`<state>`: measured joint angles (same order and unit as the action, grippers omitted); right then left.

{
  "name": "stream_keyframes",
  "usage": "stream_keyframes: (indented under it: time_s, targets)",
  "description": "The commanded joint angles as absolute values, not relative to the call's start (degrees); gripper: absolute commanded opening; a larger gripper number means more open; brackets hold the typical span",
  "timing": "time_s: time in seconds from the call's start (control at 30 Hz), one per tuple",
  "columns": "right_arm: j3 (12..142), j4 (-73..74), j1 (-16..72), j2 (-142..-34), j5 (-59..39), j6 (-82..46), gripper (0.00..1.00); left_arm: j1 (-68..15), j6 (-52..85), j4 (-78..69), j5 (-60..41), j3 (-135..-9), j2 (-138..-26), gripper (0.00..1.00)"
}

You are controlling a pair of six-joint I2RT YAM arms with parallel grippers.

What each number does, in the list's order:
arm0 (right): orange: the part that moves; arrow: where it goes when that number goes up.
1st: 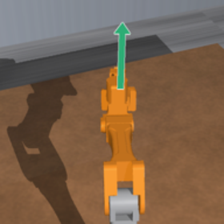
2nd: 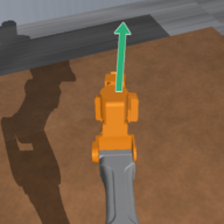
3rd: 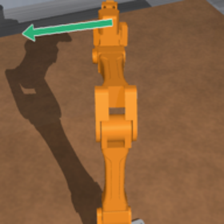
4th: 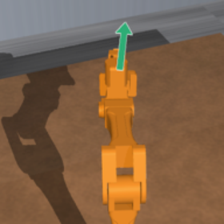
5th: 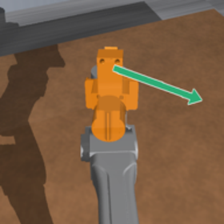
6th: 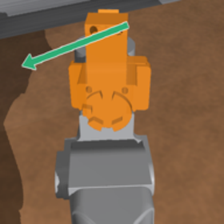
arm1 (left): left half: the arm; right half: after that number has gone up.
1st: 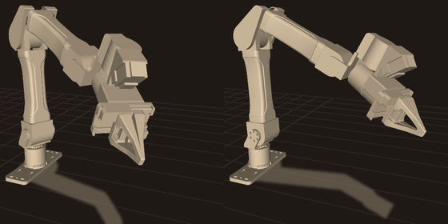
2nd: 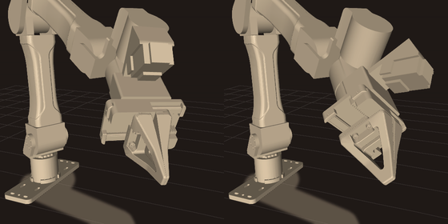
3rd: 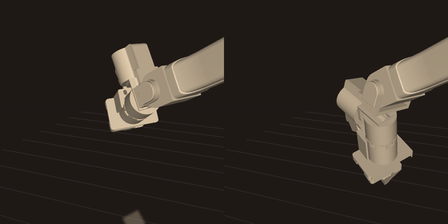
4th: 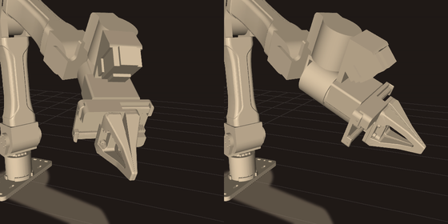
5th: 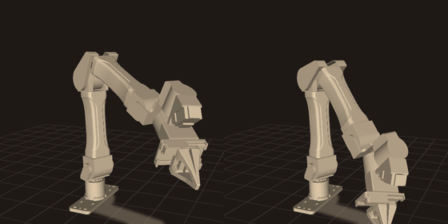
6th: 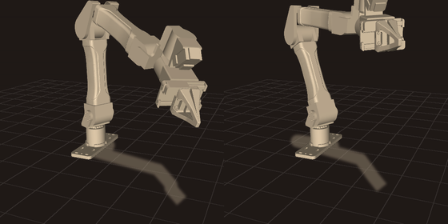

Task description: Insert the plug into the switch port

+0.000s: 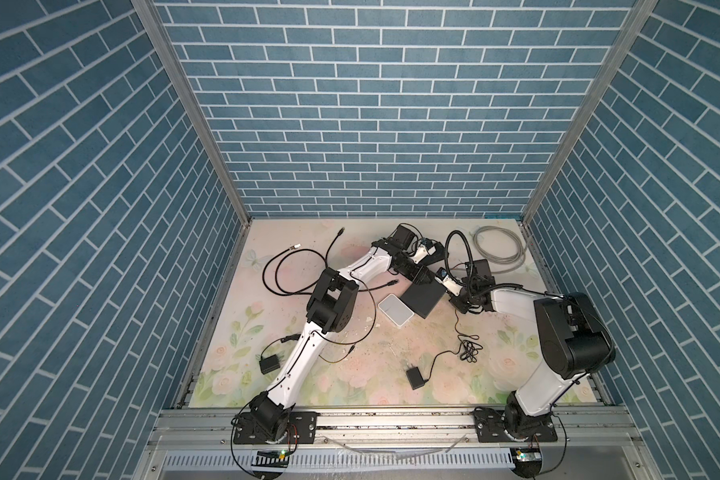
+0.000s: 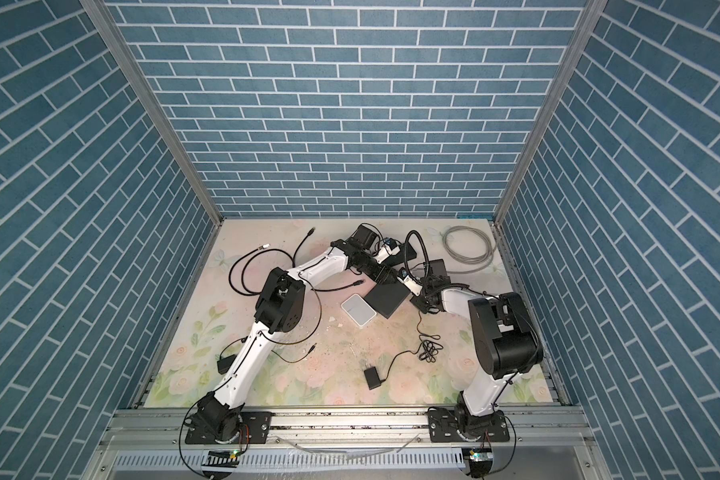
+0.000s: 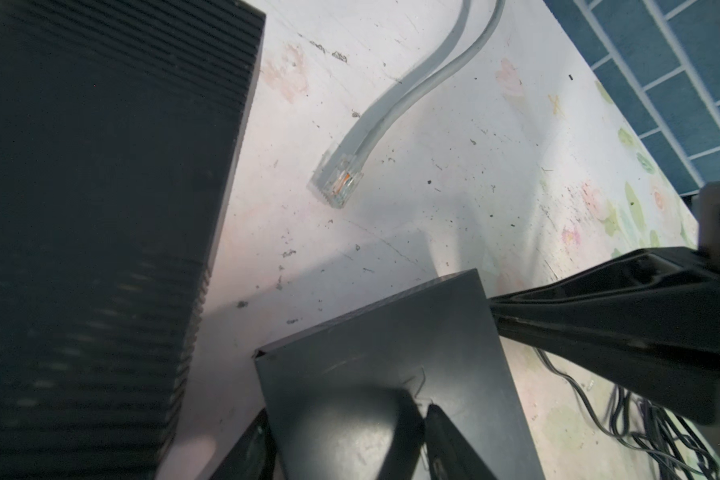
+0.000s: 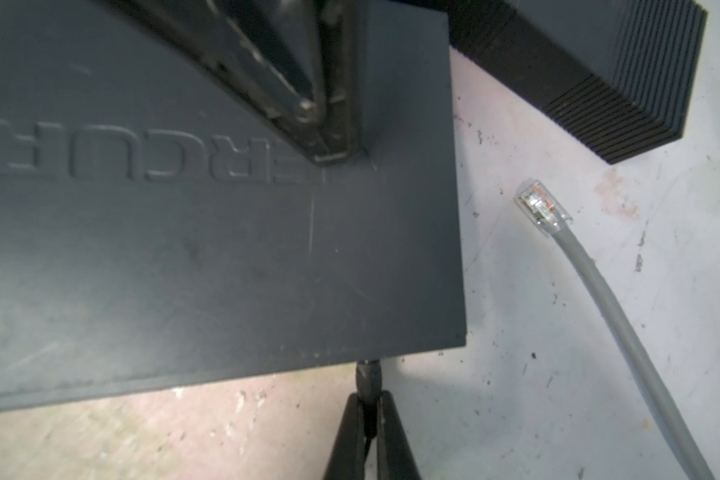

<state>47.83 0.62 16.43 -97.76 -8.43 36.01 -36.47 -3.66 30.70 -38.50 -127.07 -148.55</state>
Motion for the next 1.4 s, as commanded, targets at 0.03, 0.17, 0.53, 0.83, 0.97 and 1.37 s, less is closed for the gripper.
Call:
stream_keyframes:
  time_s: [0.03,0.17,0.53,0.83,0.97,1.37]
  targets:
    - [50.95,9.23,20.13,-97.34,-18.80,38.13,0.05,-41.27,-2.37,35.79,-52.22,-123.68,-147.35,0.58]
    - [50.98,1.51,19.62,-96.80,-17.43,40.70,0.11,-39.61,1.15,35.23,-47.47,-123.86,-147.48,0.58]
    - [51.46,-13.43,15.42,-91.05,-18.45,41.21,0.24,-38.50,4.52,32.70,-44.25,-123.40,-146.52,0.59]
    - [51.56,-19.76,13.22,-82.43,-21.89,27.84,0.27,-38.50,6.90,31.34,-41.07,-122.26,-145.34,0.60]
    - [53.22,-25.53,13.18,-85.29,-21.98,25.26,0.25,-38.50,7.98,30.50,-40.15,-121.80,-144.93,0.61]
    - [53.48,-26.10,13.25,-90.36,-21.62,24.06,0.21,-38.67,10.10,29.40,-38.12,-121.58,-144.17,0.63]
